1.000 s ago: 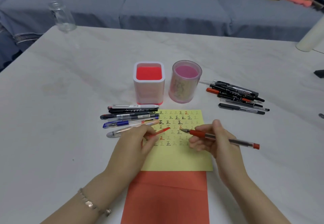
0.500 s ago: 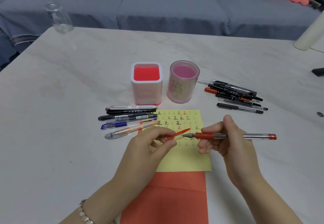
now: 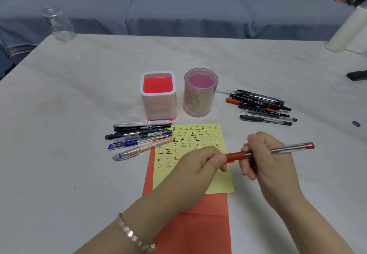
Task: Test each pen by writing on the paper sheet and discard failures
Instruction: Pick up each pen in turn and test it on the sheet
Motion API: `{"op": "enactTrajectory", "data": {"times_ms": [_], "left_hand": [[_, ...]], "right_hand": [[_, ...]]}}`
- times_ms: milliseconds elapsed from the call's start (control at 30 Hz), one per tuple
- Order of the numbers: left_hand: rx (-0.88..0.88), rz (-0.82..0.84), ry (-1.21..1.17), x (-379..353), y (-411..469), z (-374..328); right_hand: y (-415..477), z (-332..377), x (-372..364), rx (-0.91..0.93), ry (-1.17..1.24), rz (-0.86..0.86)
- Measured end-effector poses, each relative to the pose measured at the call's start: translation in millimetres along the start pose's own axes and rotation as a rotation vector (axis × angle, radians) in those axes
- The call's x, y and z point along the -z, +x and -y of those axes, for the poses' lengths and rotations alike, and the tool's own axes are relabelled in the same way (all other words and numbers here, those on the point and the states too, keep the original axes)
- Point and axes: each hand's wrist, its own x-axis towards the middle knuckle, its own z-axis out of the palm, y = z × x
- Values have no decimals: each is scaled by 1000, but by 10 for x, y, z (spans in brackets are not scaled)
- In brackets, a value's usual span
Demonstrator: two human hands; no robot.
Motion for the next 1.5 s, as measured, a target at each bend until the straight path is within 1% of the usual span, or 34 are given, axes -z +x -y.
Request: {"op": "enactTrajectory", "data": {"times_ms": [67,100,133,167,233,267,300,333,367,400,433,467,500,567,600,667,767,833,900,967,1033,1100,1167,1233,1267,1300,1333,1400,1467,1500], "left_hand": [[192,234,-291,50,48,-93],[236,313,-350,66,62,-111],[236,330,-336,68,82,-95],[205,285,-270,64,108,-61],[103,77,-56,62,158,52],[70,-22,13,68,169,118],[63,-114,43,92,172,176],[75,-207,47,133,172,233],[89,-295,50,188,156,289],[99,-364,68,245,130,325],[103,-419,107,298,94,348],[102,-461,148,351,53,373],[104,-496,172,399,13,385],[118,-545,213,503,-66,417],[116,-566,266,558,-98,437],[73,-627,476,696,-128,493],[23,-685,845,919,-84,592],[26,-683,997,1046,-22,667],[44,-675,1067,1128,34,752],[69,-653,1084,1147,69,799],[58,-670,1051,1101,80,783],[-40,-645,974,975,68,695],[-225,-522,878,811,47,537],[-366,-304,893,630,31,373],[-399,-202,943,535,23,298],[-383,-127,980,453,10,241],[-329,-95,979,388,-6,213],[-215,-116,904,317,-54,271],[-186,-216,835,315,-118,307],[-174,-260,777,330,-150,328]], "right_hand": [[30,17,78,3,-19,89],[49,15,111,4,-40,138],[78,3,143,3,-74,179],[114,-28,171,-3,-109,219],[217,-101,206,-45,-204,315],[278,-142,233,-51,-301,369],[364,-213,291,-3,-467,381],[475,-301,367,92,-684,348],[605,-378,441,214,-896,276],[743,-442,512,316,-1059,168],[872,-487,575,366,-1167,68],[991,-512,618,371,-1245,11],[1094,-533,645,348,-1324,-9],[1230,-588,647,262,-1473,43],[1260,-617,646,229,-1508,80],[1263,-654,628,211,-1511,104],[1212,-663,617,132,-1407,128],[1159,-644,620,75,-1356,152],[1077,-599,598,69,-1337,188],[959,-519,519,123,-1327,235],[818,-410,396,188,-1285,284],[650,-293,243,244,-1190,340],[496,-203,94,310,-1113,435],[359,-153,-53,354,-1045,547],[300,-129,-113,364,-1014,588],[258,-110,-160,381,-991,607],[233,-100,-185,428,-983,599],[211,-98,-190,601,-977,512],[179,-112,-158,774,-934,316],[145,-107,-144,790,-896,196]]}}
